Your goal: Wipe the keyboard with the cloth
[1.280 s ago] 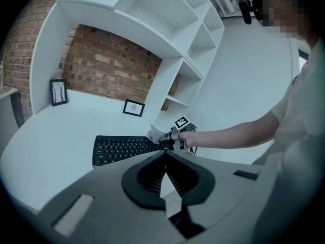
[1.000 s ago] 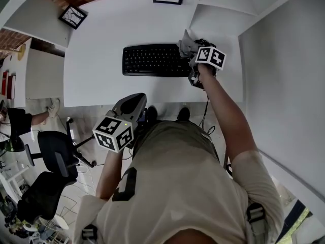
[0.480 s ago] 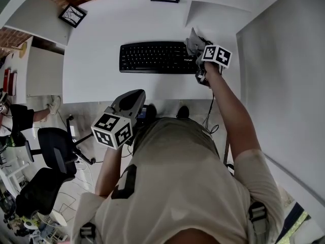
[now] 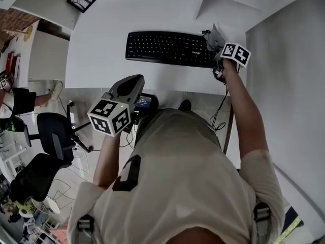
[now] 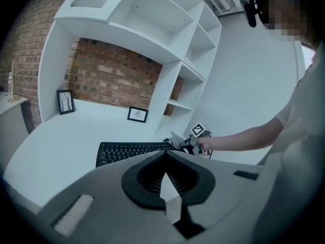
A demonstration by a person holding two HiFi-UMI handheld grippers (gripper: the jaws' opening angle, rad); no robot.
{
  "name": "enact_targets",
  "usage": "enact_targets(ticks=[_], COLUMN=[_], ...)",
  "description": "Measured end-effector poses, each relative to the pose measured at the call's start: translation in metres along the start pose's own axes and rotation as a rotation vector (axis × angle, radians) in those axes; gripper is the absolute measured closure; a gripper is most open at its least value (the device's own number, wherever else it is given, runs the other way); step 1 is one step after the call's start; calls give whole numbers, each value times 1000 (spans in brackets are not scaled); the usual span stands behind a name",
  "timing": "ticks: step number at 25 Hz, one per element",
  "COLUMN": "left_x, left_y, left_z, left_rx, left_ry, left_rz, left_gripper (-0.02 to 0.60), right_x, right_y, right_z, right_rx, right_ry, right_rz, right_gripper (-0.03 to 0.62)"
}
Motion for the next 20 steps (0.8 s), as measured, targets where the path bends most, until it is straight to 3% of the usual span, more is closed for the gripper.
enact_targets(ticks=[6,9,14,17,20], left_x=[-18,-25,-34,-40,-47], left_y=[19,29,44,53,65], left_z=[6,10,14,15,20], left_rx=[8,13,32,50,63], left_ry=[5,16,32,34,53], left_rz=[-67,-85,-88,-85,-83], left_gripper=[577,577,577,577,577], right_x=[22,18,-35,-78,-115], right_y=[11,28,74,113,142], right_z=[-4,-12,-15,1,27], right_rx=[41,99,166,195,203], right_ry=[-22,-33,-14,8,17], right_rz=[36,-18,-294,-469,-585], right_gripper=[579,579,579,579,579])
Point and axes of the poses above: the fingertips, and each gripper's own axes: y backward along the fingers, x to its right, z out of its underside, the point moved 6 cm from there along y, backward along the fingers, and after that the axes turned 3 degrees about z, right-handed, at the moved point
